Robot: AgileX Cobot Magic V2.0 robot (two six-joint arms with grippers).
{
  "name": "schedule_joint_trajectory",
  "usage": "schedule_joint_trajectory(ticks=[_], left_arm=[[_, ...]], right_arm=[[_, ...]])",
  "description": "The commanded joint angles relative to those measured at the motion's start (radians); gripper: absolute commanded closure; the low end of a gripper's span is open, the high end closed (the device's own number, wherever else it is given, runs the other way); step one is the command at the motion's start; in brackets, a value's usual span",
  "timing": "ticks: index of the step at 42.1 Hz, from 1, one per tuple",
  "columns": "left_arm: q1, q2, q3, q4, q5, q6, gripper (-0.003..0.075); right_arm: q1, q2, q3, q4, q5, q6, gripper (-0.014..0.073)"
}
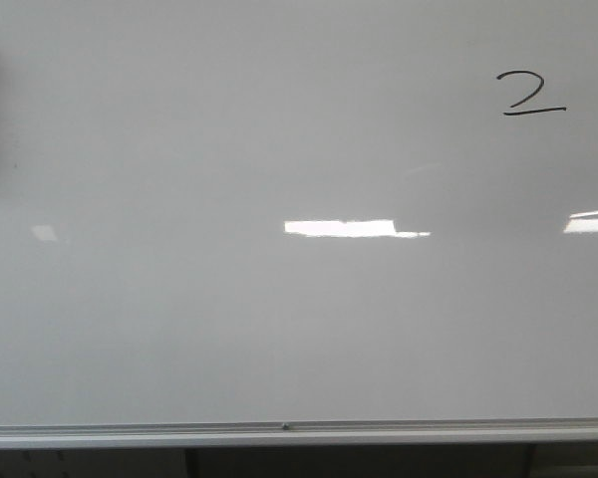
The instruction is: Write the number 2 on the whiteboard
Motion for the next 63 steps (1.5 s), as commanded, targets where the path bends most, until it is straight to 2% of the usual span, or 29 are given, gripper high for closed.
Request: schedule_joint_trajectory(ticks=[1, 12, 17, 21, 25, 30, 34, 41, 45, 54, 57, 63], left_arm=[[-0.008, 0.002, -0.025, -0.008, -0.072, 0.002, 0.0741], [-0.006, -0.009, -0.018, -0.008, -0.08, 0.002, 0.0741], [0.049, -0.054, 0.014, -0.01, -0.104, 0.002, 0.0741], [0.125, -0.116, 0.09, -0.01, -0.237, 0.002, 0.0741], [0.209, -0.2, 0.205, -0.01, -0.436, 0.002, 0.0741], [0.307, -0.316, 0.353, -0.021, -0.587, 0.002, 0.0741], [0.381, -0.402, 0.46, -0.021, -0.641, 0.002, 0.0741], [0.495, -0.516, 0.632, -0.021, -0.645, 0.002, 0.0741], [0.529, -0.561, 0.728, -0.031, -0.684, 0.002, 0.0741], [0.531, -0.625, 0.951, -0.112, -1.028, 0.002, 0.0741], [0.531, -0.63, 0.943, -0.114, -0.991, 0.002, 0.0741], [0.531, -0.647, 0.948, -0.112, -1.004, 0.002, 0.0741]], right_arm=[[-0.005, 0.011, -0.029, -0.013, -0.065, -0.005, 0.0662], [-0.005, 0.011, -0.029, -0.013, -0.065, -0.005, 0.0662], [-0.005, 0.011, -0.029, -0.013, -0.065, -0.005, 0.0662], [-0.005, 0.011, -0.029, -0.013, -0.065, -0.005, 0.0662], [-0.005, 0.011, -0.029, -0.013, -0.065, -0.005, 0.0662], [-0.005, 0.011, -0.029, -0.013, -0.065, -0.005, 0.0662], [-0.005, 0.011, -0.029, -0.013, -0.065, -0.005, 0.0662], [-0.005, 0.011, -0.029, -0.013, -0.065, -0.005, 0.0662], [-0.005, 0.011, -0.029, -0.013, -0.065, -0.005, 0.0662], [-0.005, 0.011, -0.029, -0.013, -0.065, -0.005, 0.0662], [-0.005, 0.011, -0.029, -0.013, -0.065, -0.005, 0.0662], [-0.005, 0.011, -0.029, -0.013, -0.065, -0.005, 0.0662]])
